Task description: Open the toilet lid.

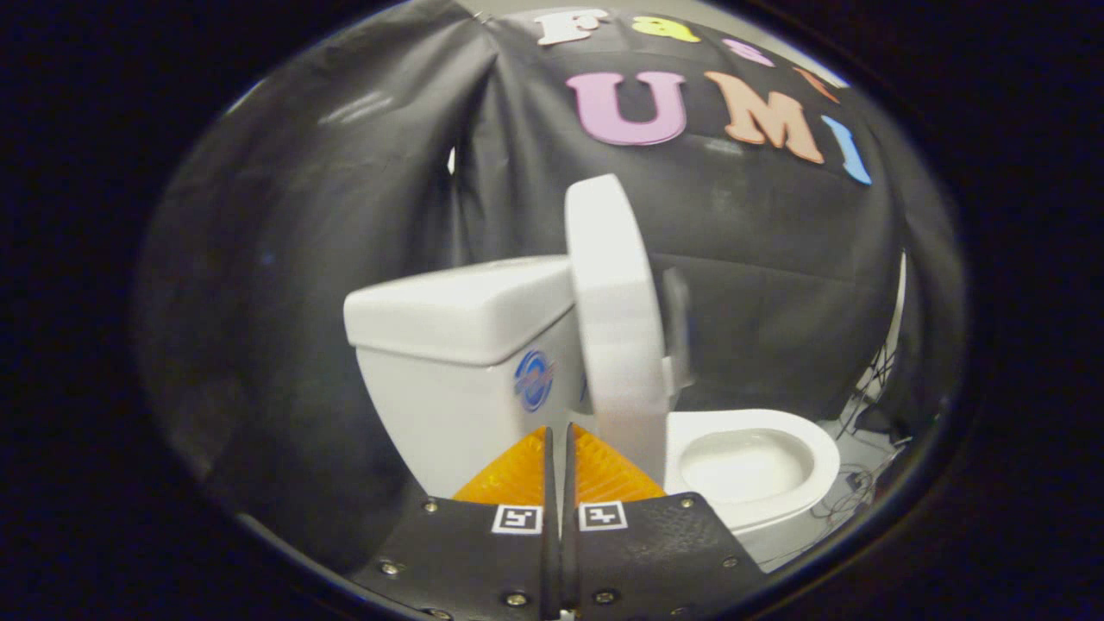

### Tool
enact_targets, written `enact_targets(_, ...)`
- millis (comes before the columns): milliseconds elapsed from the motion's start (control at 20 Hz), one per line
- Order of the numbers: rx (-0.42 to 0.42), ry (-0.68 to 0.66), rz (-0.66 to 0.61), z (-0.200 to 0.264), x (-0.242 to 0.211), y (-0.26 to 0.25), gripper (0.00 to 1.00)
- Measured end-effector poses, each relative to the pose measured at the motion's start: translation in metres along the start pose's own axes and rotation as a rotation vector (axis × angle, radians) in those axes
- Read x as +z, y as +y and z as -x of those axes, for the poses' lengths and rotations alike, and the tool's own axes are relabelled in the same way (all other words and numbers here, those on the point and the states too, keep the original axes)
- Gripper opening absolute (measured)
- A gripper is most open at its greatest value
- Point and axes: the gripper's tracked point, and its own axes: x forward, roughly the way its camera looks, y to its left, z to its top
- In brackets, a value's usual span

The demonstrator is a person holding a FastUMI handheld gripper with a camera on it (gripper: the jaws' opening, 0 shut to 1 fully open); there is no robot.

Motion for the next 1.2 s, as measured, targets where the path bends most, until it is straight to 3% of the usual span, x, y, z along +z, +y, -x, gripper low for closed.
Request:
enact_targets(150,-0.055,0.031,0.098,-0.002,-0.006,-0.001,0.01)
enact_targets(800,-0.061,-0.025,0.029,0.021,0.004,-0.005,0.01)
enact_targets(1000,-0.055,-0.041,0.011,0.036,0.01,-0.002,0.1)
enact_targets(1200,-0.043,-0.104,-0.008,0.062,0.027,0.002,0.1)
